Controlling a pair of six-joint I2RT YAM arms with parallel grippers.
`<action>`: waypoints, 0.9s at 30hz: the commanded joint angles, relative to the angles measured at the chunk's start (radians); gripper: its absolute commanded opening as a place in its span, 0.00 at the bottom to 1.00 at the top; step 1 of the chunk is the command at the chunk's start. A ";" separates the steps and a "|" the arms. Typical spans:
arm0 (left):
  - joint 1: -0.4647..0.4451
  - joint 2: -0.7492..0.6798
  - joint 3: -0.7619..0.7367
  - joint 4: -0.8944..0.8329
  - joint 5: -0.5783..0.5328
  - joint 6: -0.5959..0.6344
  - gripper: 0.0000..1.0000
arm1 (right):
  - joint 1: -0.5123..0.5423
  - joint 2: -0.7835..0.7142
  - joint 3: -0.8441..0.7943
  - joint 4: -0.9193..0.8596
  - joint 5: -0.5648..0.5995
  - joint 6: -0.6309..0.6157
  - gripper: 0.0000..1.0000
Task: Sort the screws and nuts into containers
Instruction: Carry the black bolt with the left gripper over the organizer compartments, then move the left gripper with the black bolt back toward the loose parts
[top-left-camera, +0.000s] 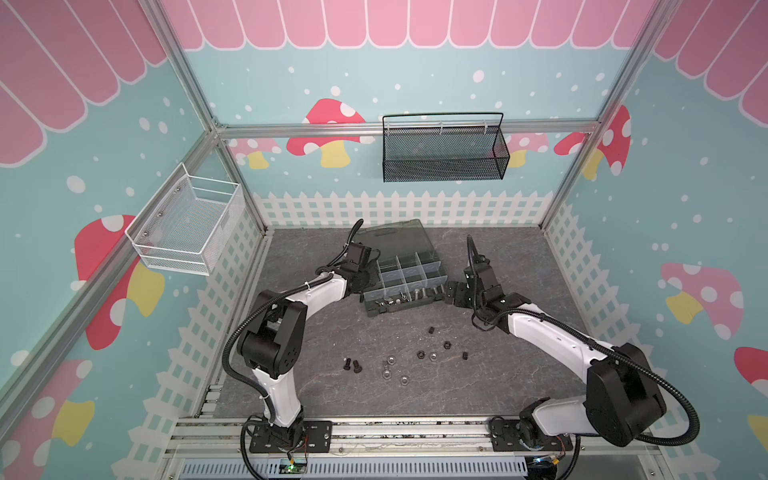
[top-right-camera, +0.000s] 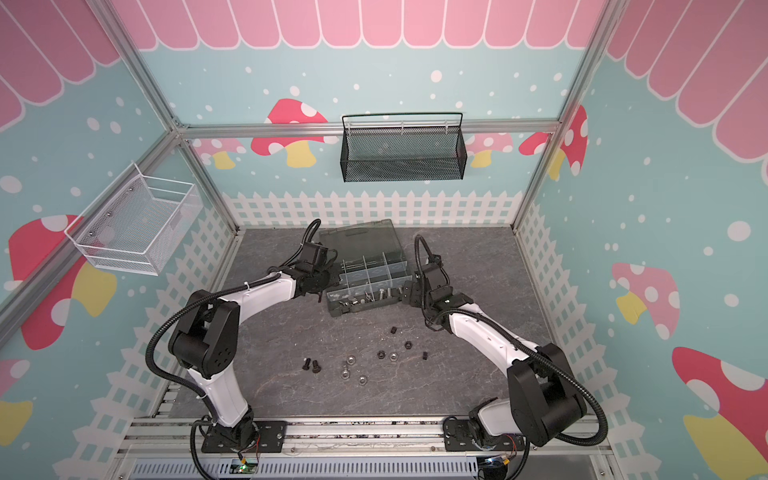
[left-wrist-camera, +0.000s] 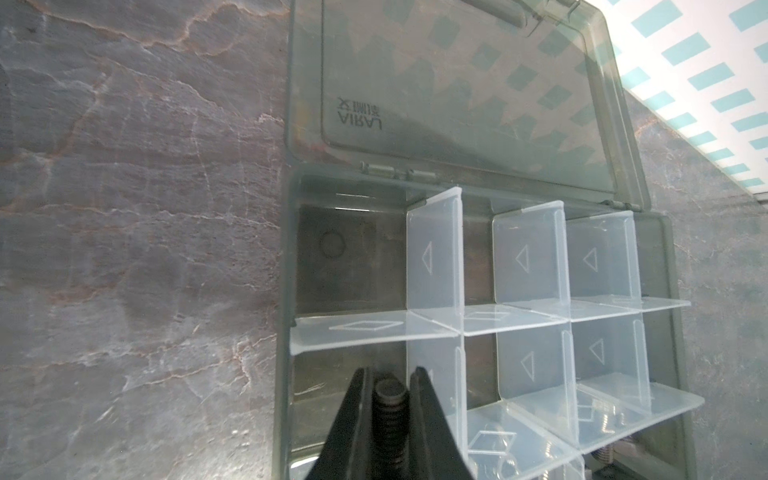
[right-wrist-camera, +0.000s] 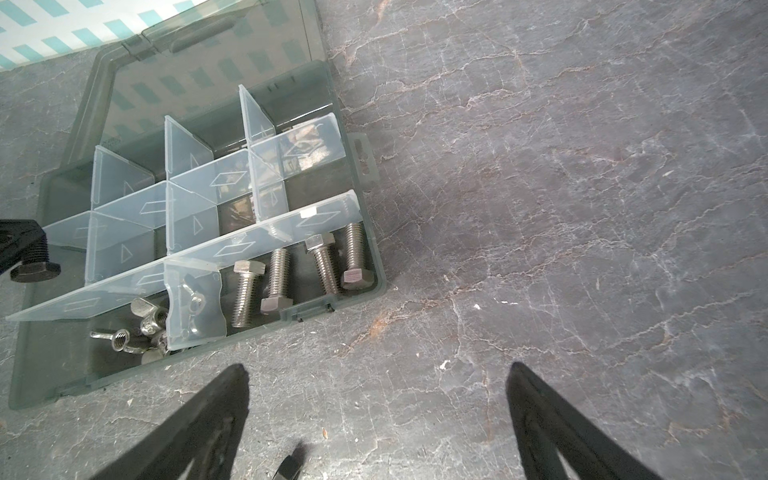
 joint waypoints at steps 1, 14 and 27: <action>0.005 -0.031 -0.025 0.028 0.009 0.001 0.23 | -0.003 -0.019 0.008 -0.003 0.000 0.015 0.98; -0.004 -0.222 -0.142 0.027 0.015 -0.006 0.35 | -0.003 -0.019 0.017 -0.002 -0.011 0.012 0.98; -0.085 -0.652 -0.469 -0.213 -0.084 -0.055 0.40 | -0.004 -0.026 0.004 0.009 -0.011 0.018 0.98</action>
